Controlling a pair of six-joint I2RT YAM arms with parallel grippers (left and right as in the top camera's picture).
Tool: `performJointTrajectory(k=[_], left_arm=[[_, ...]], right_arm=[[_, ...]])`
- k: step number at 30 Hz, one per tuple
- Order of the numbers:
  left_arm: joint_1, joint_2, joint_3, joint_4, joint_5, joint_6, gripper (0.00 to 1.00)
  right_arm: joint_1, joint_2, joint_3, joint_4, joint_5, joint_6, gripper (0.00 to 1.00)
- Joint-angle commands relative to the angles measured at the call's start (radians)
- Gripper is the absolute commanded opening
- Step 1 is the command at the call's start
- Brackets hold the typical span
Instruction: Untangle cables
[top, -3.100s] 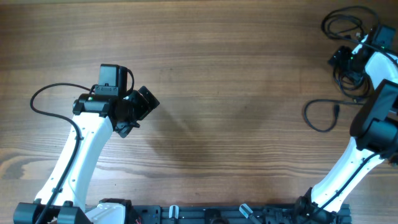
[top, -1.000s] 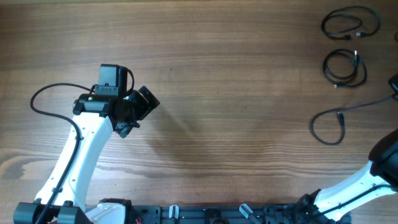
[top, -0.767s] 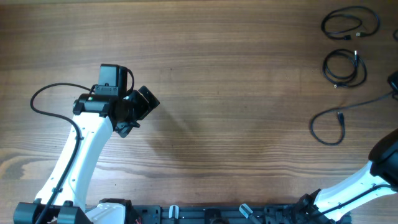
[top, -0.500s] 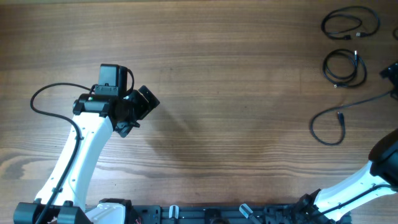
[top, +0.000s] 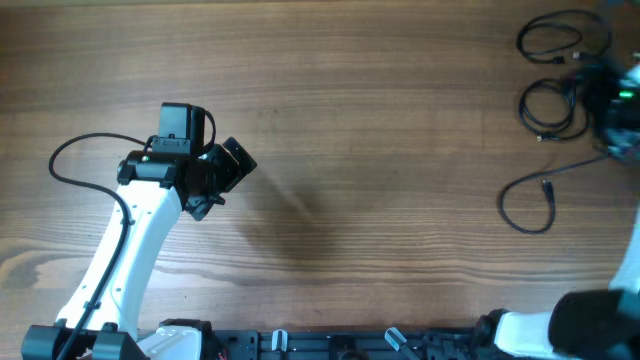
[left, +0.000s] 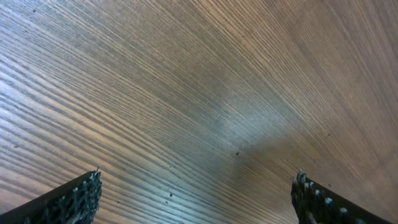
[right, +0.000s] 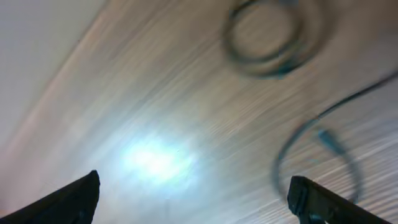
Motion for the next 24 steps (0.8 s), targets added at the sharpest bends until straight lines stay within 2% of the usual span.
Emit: performJointTrajectory(k=[1,7,9,15,24], left_arm=[[0.003,0.009,-0.008,0.000,-0.006,-0.002,1.00],[0.003,0.009,-0.008,0.000,-0.006,-0.002,1.00],[0.003,0.009,-0.008,0.000,-0.006,-0.002,1.00],[0.003,0.009,-0.008,0.000,-0.006,-0.002,1.00],[0.003,0.009,-0.008,0.000,-0.006,-0.002,1.00]], right_arm=[[0.163,-0.100,0.002,-0.063,0.003,-0.047,1.00],[0.411,-0.285,0.002,-0.238,0.066,-0.045,1.00],[0.446,-0.356,0.002,-0.236,0.066,-0.043,1.00],[0.469,-0.502,0.002,-0.255,0.057,-0.043,1.00],[0.469,-0.540,0.000,-0.336,-0.009,-0.073,1.00]])
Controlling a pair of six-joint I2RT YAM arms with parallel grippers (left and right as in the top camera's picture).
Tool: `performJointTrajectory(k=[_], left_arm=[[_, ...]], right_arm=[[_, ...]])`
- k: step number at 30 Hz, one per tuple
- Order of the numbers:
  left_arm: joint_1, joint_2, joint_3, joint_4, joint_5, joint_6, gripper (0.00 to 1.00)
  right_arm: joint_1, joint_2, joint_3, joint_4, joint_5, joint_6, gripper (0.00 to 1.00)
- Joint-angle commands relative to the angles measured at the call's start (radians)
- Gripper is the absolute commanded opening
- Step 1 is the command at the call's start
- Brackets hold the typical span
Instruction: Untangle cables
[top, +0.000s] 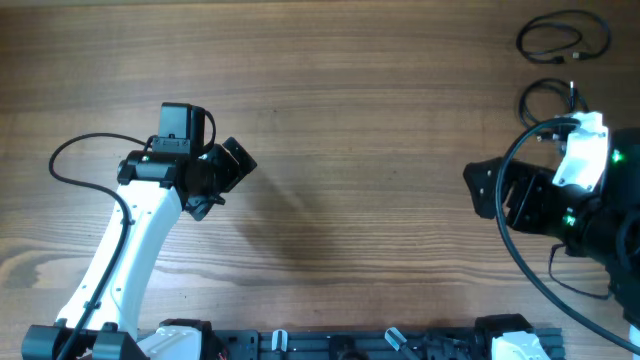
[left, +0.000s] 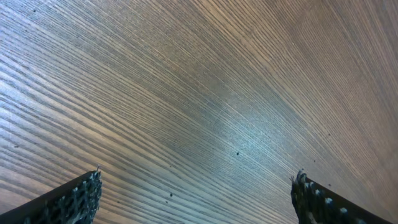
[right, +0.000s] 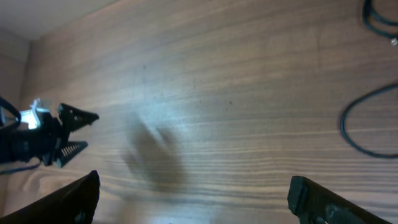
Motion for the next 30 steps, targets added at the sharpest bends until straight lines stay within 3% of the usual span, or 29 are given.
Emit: performJointTrajectory(k=[1,10,14,30], left_arm=[[0.003,0.009,-0.008,0.000,-0.006,-0.002,1.00],[0.003,0.009,-0.008,0.000,-0.006,-0.002,1.00],[0.003,0.009,-0.008,0.000,-0.006,-0.002,1.00],[0.003,0.009,-0.008,0.000,-0.006,-0.002,1.00]], right_arm=[[0.006,-0.010,0.002,-0.019,-0.021,-0.032,1.00],[0.006,-0.011,0.002,-0.076,-0.115,-0.091,1.00],[0.006,-0.010,0.002,-0.147,-0.114,-0.071,1.00],[0.006,0.002,0.001,-0.144,-0.039,-0.076,1.00]])
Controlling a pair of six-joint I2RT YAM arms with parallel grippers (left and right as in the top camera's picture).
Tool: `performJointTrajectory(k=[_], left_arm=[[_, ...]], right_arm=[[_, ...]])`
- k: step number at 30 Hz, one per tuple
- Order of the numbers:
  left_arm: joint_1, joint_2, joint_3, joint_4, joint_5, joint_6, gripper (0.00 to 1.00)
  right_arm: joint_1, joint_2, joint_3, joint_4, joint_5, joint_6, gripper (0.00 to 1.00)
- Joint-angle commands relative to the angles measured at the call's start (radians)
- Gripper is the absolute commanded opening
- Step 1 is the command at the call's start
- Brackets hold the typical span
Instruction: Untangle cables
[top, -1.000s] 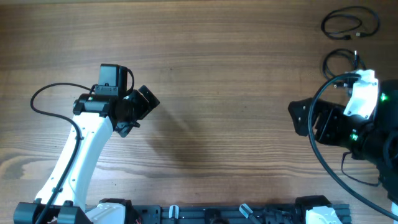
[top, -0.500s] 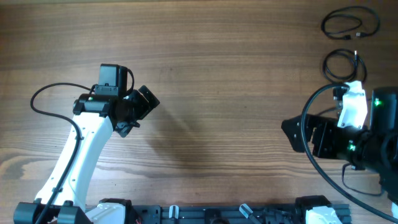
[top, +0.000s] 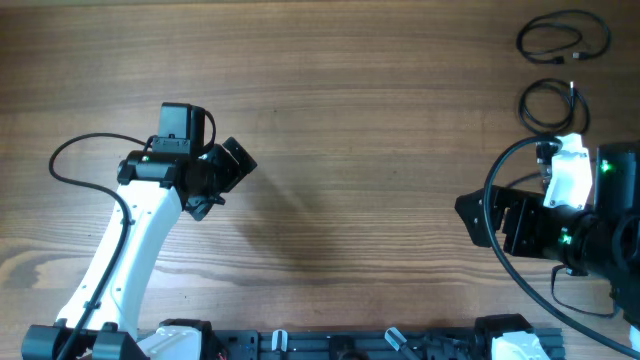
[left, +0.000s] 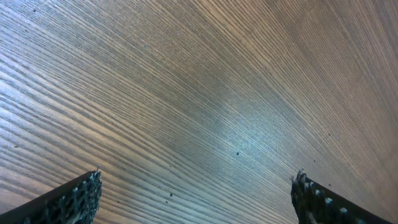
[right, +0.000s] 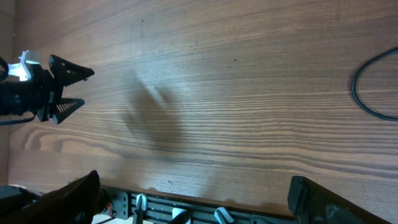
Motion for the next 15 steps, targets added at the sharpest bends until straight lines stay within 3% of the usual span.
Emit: performJointTrajectory(k=[1,15], left_arm=[[0.003,0.009,-0.008,0.000,-0.006,-0.002,1.00],[0.003,0.009,-0.008,0.000,-0.006,-0.002,1.00]], right_arm=[[0.005,0.010,0.001,0.003,0.024,-0.013,1.00],[0.005,-0.056,0.001,0.002,0.023,-0.013,1.00]])
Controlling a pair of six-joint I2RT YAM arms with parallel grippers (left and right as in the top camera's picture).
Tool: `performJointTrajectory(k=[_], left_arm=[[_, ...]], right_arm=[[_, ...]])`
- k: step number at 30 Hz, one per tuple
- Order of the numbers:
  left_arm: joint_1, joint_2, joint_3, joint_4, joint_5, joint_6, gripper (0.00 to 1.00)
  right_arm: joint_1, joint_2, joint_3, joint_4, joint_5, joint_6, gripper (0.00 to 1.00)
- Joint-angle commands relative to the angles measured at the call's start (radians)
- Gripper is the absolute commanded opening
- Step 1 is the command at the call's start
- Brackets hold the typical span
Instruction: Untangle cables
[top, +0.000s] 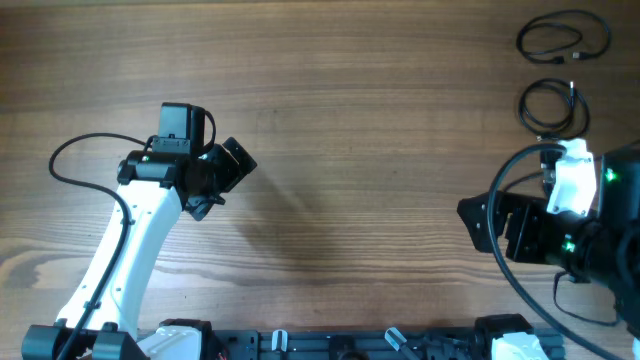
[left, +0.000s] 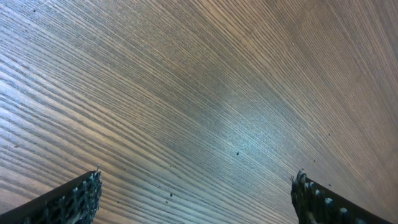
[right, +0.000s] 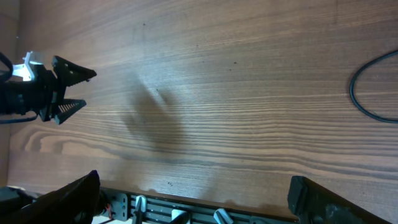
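Two black cable coils lie apart at the far right: one (top: 563, 37) at the top corner and a second (top: 553, 105) just below it. A third black cable (right: 368, 93) curves in at the right edge of the right wrist view; in the overhead view the right arm hides it. My right gripper (top: 476, 217) hangs high over the right side of the table, open and empty (right: 194, 202), and faces left. My left gripper (top: 232, 168) is at the left, open over bare wood (left: 196, 198), far from all the cables.
The wooden table (top: 360, 120) stretches between the two arms. A black rail with clips (right: 180, 214) runs along its front edge. The left arm's own black lead (top: 75, 150) loops out to the left of that arm.
The right arm has shifted very slightly to the right, still open and held high. The left arm and the cables have not moved.
My right gripper was first at the far right edge, low beside the cables and blurred in its own view, with all three cables lying apart. Then it stood high over the right side and covered the third cable from overhead. It stays there now. The left arm never moved.
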Motion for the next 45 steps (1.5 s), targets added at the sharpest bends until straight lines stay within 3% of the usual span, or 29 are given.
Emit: performJointTrajectory(k=[1,5,9,15,21,28,33,45], left_arm=[[0.003,0.009,-0.008,0.000,-0.006,-0.002,1.00],[0.003,0.009,-0.008,0.000,-0.006,-0.002,1.00],[0.003,0.009,-0.008,0.000,-0.006,-0.002,1.00],[0.003,0.009,-0.008,0.000,-0.006,-0.002,1.00],[0.003,0.009,-0.008,0.000,-0.006,-0.002,1.00],[0.003,0.009,-0.008,0.000,-0.006,-0.002,1.00],[0.003,0.009,-0.008,0.000,-0.006,-0.002,1.00],[0.003,0.009,-0.008,0.000,-0.006,-0.002,1.00]], right_arm=[[0.005,-0.035,0.001,0.002,0.020,-0.013,1.00],[0.005,-0.080,0.001,0.023,0.078,-0.016,1.00],[0.005,-0.146,-0.042,0.148,0.087,-0.021,1.00],[0.005,-0.314,-0.349,0.382,0.084,-0.060,1.00],[0.004,-0.474,-0.644,0.639,-0.040,-0.208,1.00],[0.004,-0.723,-0.916,0.864,-0.041,-0.238,1.00],[0.002,-0.819,-1.045,1.007,-0.033,-0.361,1.00],[-0.012,-0.977,-1.309,1.366,-0.029,-0.325,1.00]])
